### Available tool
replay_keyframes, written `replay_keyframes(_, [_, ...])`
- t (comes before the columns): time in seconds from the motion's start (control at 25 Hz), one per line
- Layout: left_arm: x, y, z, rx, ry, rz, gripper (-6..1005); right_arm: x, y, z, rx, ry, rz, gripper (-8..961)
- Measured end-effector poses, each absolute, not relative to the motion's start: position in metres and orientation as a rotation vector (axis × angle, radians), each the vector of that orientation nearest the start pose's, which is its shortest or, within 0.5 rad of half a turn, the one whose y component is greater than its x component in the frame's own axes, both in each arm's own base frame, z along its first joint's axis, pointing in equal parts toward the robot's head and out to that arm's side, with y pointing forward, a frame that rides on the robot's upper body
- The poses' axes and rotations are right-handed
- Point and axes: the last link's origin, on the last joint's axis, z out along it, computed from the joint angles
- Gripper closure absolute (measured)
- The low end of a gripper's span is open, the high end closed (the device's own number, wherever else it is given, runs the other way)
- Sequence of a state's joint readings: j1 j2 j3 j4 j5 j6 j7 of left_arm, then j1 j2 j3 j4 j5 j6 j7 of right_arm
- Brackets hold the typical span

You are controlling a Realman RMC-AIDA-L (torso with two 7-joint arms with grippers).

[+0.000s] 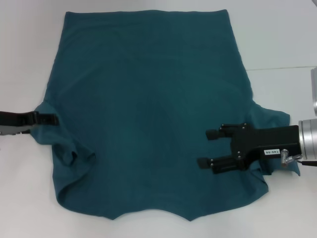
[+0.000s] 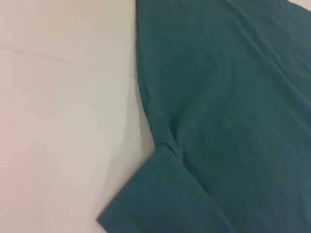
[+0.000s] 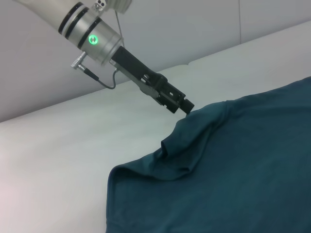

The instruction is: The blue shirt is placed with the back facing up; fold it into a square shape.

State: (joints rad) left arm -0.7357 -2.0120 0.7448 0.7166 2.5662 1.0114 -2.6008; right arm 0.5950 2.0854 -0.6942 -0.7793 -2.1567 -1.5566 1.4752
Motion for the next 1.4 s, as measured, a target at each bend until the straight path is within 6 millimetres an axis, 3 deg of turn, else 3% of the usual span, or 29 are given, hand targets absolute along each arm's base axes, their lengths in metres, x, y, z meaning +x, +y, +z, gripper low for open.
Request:
replay_keyframes(0.28, [-0.291,0.428,0.028,-1.918,-1.596,-0.149,80,0.246,0.350,0.007,-2.807,0.543,0.480,11])
replay_keyframes(0.76, [-0.299,0.428,0.025,-1.898,-1.560,-0.128,102,0.247,0.349,0.005,-2.812,0.551,0.485,11])
replay_keyframes(0.96, [-0.295,0.428,0.019,-1.931,-1.538,-0.110,327,0.247,0.349,0.005,-2.809,0.554,0.488,11])
replay_keyframes(1.4, [-0.293,0.430,0.017,-1.949,-1.518,-0.109,684,0.246,0.350,0.005,-2.810,0.550,0.489,11])
